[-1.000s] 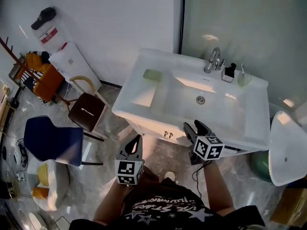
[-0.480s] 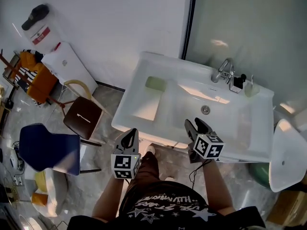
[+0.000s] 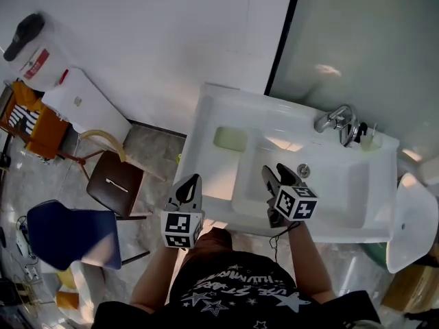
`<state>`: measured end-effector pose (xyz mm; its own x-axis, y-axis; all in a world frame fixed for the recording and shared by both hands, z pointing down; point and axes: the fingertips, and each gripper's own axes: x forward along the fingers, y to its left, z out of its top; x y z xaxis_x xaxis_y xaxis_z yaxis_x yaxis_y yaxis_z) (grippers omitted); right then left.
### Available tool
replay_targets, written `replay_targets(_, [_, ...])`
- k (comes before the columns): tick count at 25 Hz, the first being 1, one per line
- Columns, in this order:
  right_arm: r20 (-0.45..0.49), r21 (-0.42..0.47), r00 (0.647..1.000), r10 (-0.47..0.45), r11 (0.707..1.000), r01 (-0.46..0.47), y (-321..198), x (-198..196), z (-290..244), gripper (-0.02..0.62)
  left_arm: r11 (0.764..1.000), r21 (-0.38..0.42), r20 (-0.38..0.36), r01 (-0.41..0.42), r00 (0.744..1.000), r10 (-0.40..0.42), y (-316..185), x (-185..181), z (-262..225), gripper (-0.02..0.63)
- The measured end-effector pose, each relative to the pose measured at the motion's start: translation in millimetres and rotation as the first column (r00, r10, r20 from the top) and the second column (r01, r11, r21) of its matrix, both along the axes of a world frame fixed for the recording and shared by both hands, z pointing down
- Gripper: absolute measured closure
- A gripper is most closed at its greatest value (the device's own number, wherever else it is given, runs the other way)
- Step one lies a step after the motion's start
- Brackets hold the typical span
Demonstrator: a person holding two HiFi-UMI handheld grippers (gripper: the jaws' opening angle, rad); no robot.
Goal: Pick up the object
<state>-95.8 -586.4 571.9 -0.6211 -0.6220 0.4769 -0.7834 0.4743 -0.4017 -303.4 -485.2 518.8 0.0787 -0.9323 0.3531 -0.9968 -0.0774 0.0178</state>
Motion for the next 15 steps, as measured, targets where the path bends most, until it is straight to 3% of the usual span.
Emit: replay_targets(15, [-0.129,-0.073,0.992,0.012,0.997,-0.022,-80,-77,40,0.419,0.998,-0.05,-0.069,-0.028,0.997,0.025,-79,-63,25,0.591])
